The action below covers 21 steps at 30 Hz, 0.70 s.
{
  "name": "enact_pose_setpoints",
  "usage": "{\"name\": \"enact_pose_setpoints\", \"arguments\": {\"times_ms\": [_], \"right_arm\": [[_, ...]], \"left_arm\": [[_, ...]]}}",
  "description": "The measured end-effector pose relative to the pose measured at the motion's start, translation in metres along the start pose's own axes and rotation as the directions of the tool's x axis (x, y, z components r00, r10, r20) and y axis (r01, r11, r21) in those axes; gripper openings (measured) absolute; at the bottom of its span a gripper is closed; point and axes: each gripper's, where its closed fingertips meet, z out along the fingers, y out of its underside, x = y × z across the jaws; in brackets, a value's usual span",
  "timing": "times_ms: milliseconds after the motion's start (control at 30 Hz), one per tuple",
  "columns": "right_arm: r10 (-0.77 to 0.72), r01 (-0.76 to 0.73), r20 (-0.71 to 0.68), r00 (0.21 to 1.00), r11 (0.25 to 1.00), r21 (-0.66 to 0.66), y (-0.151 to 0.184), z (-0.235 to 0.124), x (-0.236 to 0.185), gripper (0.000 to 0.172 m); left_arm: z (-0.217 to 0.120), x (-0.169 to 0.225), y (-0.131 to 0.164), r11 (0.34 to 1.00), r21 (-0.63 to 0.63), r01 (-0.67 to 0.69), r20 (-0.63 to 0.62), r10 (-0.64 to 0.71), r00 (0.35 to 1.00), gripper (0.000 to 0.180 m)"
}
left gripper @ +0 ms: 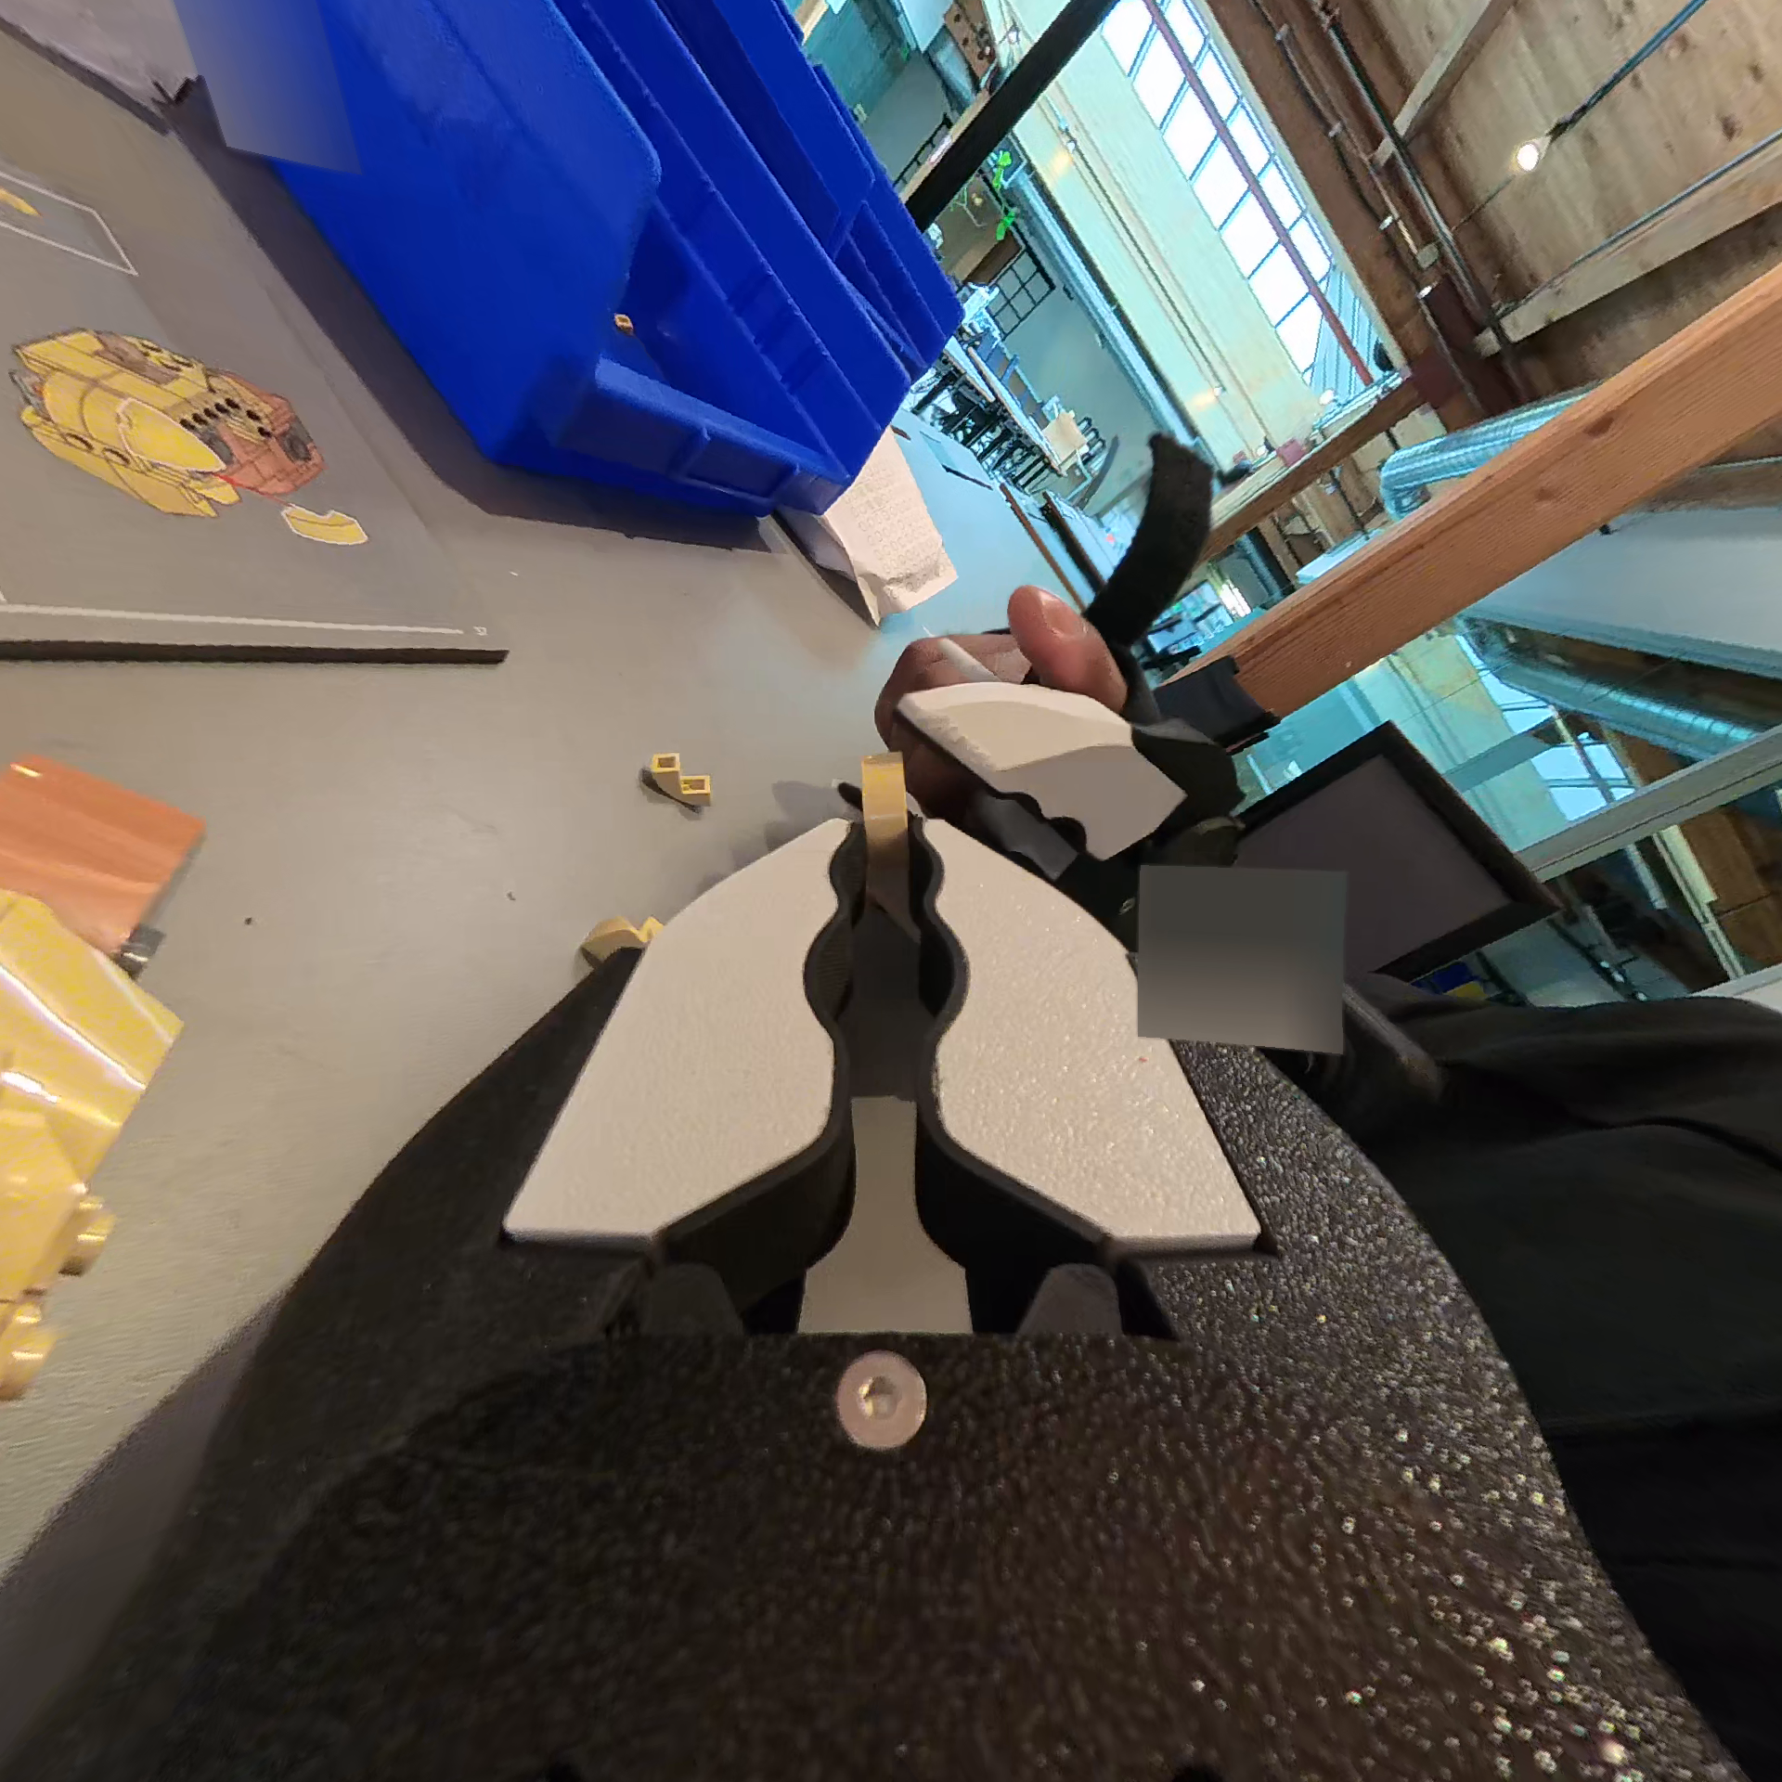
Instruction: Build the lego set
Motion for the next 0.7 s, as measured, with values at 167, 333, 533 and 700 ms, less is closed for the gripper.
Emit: {"name": "enact_pose_setpoints", "arguments": {"times_ms": [167,333,533,700], "right_arm": [[-0.089,0.089,-0.036,0.995,0.996,-0.009,-0.001,0.004,-0.001,0.011],[-0.021,0.021,-0.033,0.999,1.0,0.016,-0.005,0.004,0.002,0.01],[0.312,-0.318,0.061,0.948,0.935,0.155,-0.017,-0.004,0.017,0.01],[0.669,-0.797,0.437,0.601,0.542,0.266,-0.041,-0.019,0.031,0.01]], "left_arm": [[-0.001,0.0,-0.001,0.997,0.022,0.071,-0.037,-0.071,0.997,0.008],[-0.004,0.006,-0.004,0.996,0.043,0.079,-0.086,-0.075,0.993,0.009],[-0.017,0.023,-0.012,0.996,0.072,-0.049,-0.159,0.06,0.985,0.019],[-0.03,0.044,-0.026,0.91,0.131,-0.394,-0.146,0.411,0.9,0.02]]}}
